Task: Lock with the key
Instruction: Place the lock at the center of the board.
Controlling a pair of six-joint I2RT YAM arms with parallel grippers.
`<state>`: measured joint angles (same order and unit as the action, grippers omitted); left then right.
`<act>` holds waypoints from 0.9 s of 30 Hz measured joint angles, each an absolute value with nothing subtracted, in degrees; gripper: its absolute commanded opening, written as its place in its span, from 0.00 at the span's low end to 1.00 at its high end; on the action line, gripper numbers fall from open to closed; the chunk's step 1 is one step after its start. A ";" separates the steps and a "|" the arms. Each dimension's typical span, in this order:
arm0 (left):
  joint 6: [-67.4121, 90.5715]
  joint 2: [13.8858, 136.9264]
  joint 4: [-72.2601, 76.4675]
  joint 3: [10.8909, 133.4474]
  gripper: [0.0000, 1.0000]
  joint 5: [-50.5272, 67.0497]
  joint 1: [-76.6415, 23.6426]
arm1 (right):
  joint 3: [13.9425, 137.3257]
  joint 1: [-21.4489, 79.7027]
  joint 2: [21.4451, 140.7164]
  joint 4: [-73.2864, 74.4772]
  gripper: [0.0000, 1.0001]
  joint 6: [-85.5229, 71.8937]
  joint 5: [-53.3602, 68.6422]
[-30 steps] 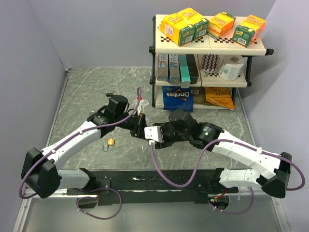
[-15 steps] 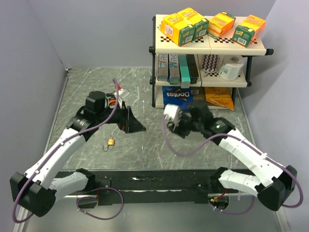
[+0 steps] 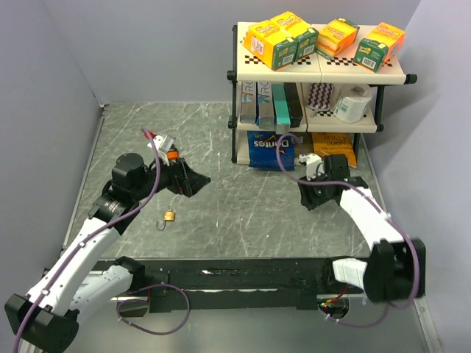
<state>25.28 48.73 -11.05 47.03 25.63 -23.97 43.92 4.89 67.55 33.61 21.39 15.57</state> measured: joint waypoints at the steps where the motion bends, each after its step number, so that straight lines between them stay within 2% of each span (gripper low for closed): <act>1: 25.23 49.47 -11.05 47.53 0.96 25.32 -23.97 | 43.94 2.85 70.11 33.15 0.00 21.26 15.59; 5: 24.43 53.28 -12.36 50.06 0.96 23.75 -23.97 | 44.75 -4.56 78.96 32.51 0.00 20.29 15.62; 10: 22.41 53.56 -14.20 50.48 0.96 23.07 -23.83 | 46.06 -9.04 84.01 29.56 0.00 18.09 15.35; 19: 22.15 50.22 -13.58 49.17 0.96 22.98 -23.75 | 46.85 -9.21 85.58 22.00 0.14 14.52 15.64; 25: 21.82 50.24 -14.09 48.95 0.96 21.63 -23.59 | 46.85 -8.99 88.31 20.56 0.28 13.76 15.38; 27: 21.67 50.37 -14.50 48.95 0.96 21.06 -23.42 | 46.83 -8.88 88.44 20.53 0.29 13.28 14.70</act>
